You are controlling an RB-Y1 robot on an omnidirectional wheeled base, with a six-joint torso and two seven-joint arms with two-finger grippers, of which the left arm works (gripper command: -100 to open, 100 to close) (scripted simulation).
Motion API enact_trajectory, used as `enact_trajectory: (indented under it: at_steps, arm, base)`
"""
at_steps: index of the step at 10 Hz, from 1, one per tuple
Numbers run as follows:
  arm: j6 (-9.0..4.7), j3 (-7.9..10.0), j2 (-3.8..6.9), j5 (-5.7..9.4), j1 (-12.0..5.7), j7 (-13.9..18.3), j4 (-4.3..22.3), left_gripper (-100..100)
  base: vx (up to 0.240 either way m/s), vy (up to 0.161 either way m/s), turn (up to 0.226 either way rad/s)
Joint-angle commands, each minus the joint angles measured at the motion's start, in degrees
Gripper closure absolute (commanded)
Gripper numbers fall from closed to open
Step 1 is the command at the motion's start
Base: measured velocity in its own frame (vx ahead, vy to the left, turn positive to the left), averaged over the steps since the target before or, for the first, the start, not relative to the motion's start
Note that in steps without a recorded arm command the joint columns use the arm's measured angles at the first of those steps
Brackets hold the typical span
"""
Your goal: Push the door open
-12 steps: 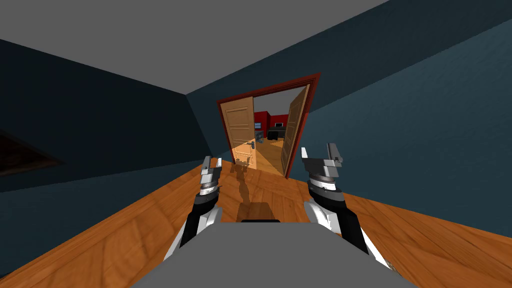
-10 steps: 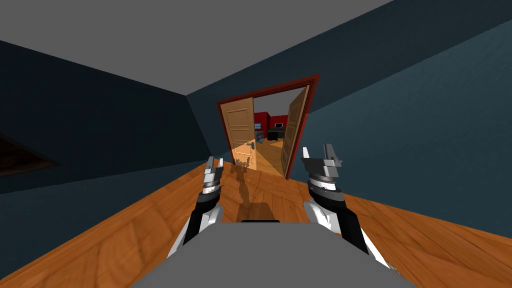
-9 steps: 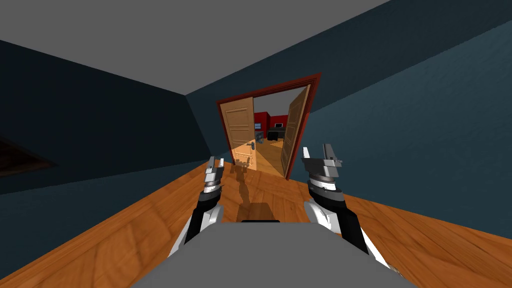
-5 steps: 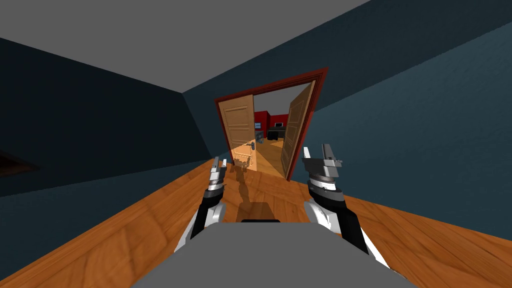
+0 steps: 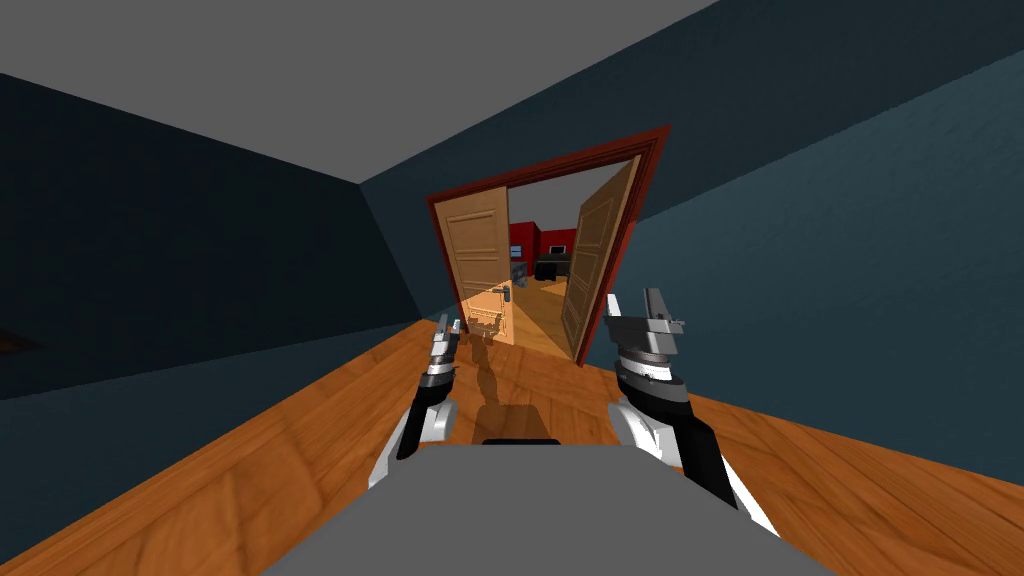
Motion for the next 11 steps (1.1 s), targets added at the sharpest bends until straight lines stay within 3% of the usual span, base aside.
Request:
enact_trajectory:
  at_steps: [1, 11]
  arm:
    - [0.47, -0.07, 0.17, -0.06, -1.37, 0.28, 2.03, -100]
    - [2.37, -0.74, 0.76, -0.64, -11.04, 1.92, 17.32, -100]
  base:
    - [0.086, 0.033, -0.008]
    - [0.098, 0.036, -0.012]
